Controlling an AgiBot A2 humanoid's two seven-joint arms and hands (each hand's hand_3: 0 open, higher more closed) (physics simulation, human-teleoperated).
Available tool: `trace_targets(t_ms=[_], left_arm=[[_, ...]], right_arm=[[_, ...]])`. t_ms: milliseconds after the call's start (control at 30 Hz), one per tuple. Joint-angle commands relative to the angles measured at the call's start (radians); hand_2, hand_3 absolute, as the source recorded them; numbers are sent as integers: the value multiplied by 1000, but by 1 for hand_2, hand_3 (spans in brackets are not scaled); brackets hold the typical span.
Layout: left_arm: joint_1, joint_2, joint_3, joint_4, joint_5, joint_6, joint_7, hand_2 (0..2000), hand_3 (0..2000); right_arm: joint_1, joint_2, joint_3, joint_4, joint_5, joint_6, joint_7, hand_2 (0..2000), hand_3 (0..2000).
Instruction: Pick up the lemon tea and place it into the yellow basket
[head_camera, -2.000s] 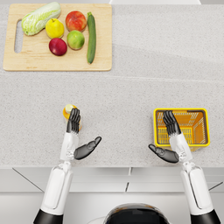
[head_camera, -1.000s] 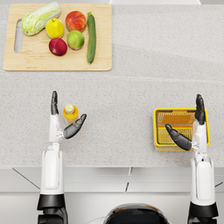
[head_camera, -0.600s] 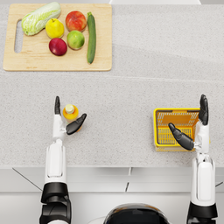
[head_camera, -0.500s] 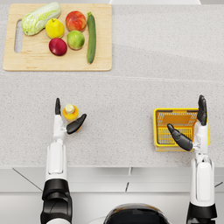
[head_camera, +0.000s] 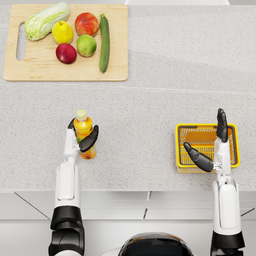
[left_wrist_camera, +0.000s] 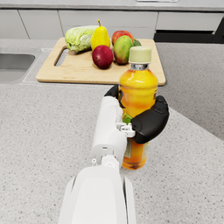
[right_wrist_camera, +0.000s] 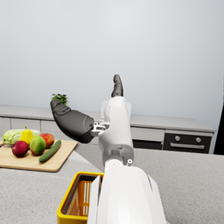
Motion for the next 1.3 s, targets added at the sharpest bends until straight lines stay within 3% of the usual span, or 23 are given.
trace_targets(t_ms=[33, 233, 300, 467, 600, 733, 767, 800, 933, 967, 1000, 1067, 1133, 1300], left_arm=[[3, 3, 24, -366, 0, -5, 0, 2000, 2000], [15, 26, 179, -540, -1, -17, -1, 2000, 2000], [12, 35, 286, -595, -1, -18, 0, 2000, 2000], [42, 90, 405, -608, 0, -19, -1, 2000, 2000], [22, 91, 475, -651, 0, -18, -1, 2000, 2000], [-20, 62, 496, -689, 2, -3, -1, 2000, 2000], [-27, 52, 488, -687, 3, 1, -1, 2000, 2000], [-31, 41, 487, -682, 3, -11, -6, 2000, 2000], [-34, 31, 463, -645, 0, -62, -12, 2000, 2000], [-46, 22, 452, -639, -1, -68, -14, 639, 1673], [-51, 21, 431, -634, -1, -32, -11, 0, 1347], [-89, 0, 387, -678, -1, 11, -7, 0, 693], [-149, -36, 293, -744, 0, 33, -4, 0, 40], [-205, -35, -22, -825, -1, 52, -2, 0, 0]], right_arm=[[39, -17, 122, -52, 0, 0, 0, 0, 0], [56, -46, 275, -131, 0, 0, 0, 0, 0], [78, -66, 296, -147, 77, 0, 0, 0, 0], [73, -76, 359, -170, 143, 0, 0, 0, 0], [95, -102, 387, -199, 155, 0, 0, 0, 0], [103, -113, 365, -185, 158, 17, -1, 0, 0], [96, -108, 355, -168, 159, 41, -1, 1361, 327], [100, -103, 352, -169, 160, 198, 0, 2000, 653], [102, -96, 340, -173, 161, 289, -4, 2000, 1960], [105, -97, 326, -178, 161, 291, -6, 2000, 2000], [109, -102, 309, -173, 161, 262, -5, 2000, 2000], [135, -124, 242, -169, 161, 201, -3, 2000, 2000], [177, -140, 127, -158, 160, 182, -4, 2000, 2000], [226, -125, -111, -181, 159, 174, -2, 2000, 2000]])
